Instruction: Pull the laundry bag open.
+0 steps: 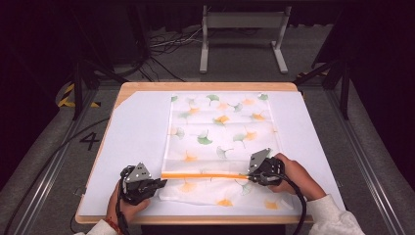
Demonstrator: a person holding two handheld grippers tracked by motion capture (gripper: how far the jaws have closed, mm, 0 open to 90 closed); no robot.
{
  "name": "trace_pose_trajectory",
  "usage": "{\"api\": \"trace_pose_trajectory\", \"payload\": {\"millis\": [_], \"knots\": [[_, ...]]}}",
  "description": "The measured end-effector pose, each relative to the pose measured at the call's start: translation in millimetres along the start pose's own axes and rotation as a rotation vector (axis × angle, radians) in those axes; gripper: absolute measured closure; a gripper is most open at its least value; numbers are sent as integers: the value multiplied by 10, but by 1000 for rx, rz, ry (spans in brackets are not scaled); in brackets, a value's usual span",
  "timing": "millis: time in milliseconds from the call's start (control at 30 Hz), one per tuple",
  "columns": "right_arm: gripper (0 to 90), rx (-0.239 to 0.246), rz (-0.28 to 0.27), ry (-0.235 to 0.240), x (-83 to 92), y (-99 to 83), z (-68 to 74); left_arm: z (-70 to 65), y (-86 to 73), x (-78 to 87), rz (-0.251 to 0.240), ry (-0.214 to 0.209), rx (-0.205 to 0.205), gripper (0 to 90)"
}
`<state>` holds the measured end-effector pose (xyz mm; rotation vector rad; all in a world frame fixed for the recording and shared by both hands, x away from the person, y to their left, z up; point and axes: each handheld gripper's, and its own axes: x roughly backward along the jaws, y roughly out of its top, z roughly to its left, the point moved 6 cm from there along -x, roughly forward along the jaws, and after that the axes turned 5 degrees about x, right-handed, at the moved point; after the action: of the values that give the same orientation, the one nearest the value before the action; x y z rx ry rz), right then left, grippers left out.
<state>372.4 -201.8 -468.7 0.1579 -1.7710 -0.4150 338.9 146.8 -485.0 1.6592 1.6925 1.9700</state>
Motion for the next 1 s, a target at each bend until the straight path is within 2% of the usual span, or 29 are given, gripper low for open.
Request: {"api": "trace_pose_trajectory", "payload": {"millis": [300,767,900,1000], "knots": [[845,-14,2,6,34,-79,0,-7,-4,-6,4,-3,1,876],[846,3,21,-6,67,-138,7,-3,-6,2,6,-2,-6,876],[846,-3,35,-19,104,-198,-1,-1,-10,0,7,0,-1,876],[846,-7,39,-6,135,-248,7,-7,-12,-2,9,-1,-1,876]]}}
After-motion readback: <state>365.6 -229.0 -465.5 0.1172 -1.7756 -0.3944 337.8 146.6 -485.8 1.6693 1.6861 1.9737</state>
